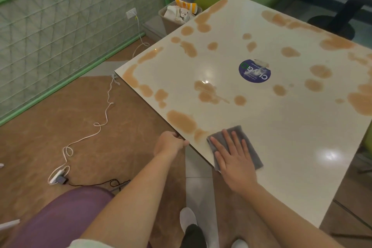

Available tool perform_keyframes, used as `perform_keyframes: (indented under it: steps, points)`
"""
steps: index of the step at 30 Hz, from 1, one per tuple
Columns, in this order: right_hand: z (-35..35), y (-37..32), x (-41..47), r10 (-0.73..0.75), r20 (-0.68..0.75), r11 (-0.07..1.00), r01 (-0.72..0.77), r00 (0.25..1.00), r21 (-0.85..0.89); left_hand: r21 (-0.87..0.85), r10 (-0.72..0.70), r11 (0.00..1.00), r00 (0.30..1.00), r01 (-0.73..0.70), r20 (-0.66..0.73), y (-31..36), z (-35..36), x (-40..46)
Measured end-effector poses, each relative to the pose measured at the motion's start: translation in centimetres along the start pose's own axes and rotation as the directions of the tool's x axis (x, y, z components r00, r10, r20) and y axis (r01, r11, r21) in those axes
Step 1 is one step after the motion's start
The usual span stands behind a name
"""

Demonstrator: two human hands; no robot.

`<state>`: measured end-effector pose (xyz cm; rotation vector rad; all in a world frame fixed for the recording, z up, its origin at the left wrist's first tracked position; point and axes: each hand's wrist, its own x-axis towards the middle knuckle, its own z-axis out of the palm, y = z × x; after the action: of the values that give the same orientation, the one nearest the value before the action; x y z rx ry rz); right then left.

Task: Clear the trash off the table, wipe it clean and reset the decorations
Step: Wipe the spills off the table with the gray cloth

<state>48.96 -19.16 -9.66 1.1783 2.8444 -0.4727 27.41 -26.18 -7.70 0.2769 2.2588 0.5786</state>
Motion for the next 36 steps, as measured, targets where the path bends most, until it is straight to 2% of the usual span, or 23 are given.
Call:
perform_keyframes:
  steps: [3,5,9,13,16,20,23,26,30,34,36]
  points:
    - [0.6,-2.5,1.2,-0.039,0.020,0.999,0.039,0.999,0.034,0.159,0.002,0.987,0.999,0.003,-0.032,1.0,-0.5,-0.7]
    - [0.2,-3.4,3.7,-0.078,0.024,0.996,0.077,0.997,0.055,0.181,-0.009,0.983,0.999,0.014,-0.031,1.2,-0.5,-0.8]
    - [-0.5,-1.7,6.1,-0.038,0.025,0.999,0.037,0.999,0.031,0.159,-0.034,0.987,0.999,0.032,0.009,1.2,-0.8,-0.5]
    - [0.0,-1.0,3.2,0.043,-0.022,0.999,-0.042,0.999,0.032,0.136,-0.049,0.990,0.999,0.047,0.015,1.3,-0.7,-0.3]
    - [0.9,-3.0,2.2,-0.016,-0.022,1.000,0.016,1.000,0.010,0.142,-0.063,0.988,0.997,0.055,0.053,1.6,-0.8,0.2]
    - [0.1,-3.0,6.2,-0.104,0.014,0.994,0.104,0.994,0.032,0.148,-0.074,0.987,0.995,0.063,0.072,1.8,-0.9,0.4]
    - [-0.9,-1.3,8.9,-0.069,0.048,0.997,0.067,0.996,0.041,0.130,-0.096,0.988,0.993,0.087,0.067,1.9,-0.7,0.7]
    - [-0.6,-0.9,7.3,-0.035,0.000,0.999,0.035,0.999,0.011,0.134,-0.118,0.985,0.991,0.108,0.066,1.9,-0.7,0.8]
    - [1.0,-3.2,3.7,-0.087,0.012,0.996,0.087,0.996,0.010,0.145,-0.126,0.982,0.991,0.118,0.047,2.0,-0.6,0.7]
    - [0.0,-2.4,7.0,-0.154,0.089,0.988,0.154,0.984,0.015,0.120,-0.144,0.983,0.989,0.138,0.039,2.2,-0.5,0.3]
    - [-0.9,-0.9,8.7,-0.124,0.101,0.992,0.125,0.987,0.002,0.090,-0.144,0.986,0.989,0.141,0.036,2.0,-0.3,0.1]
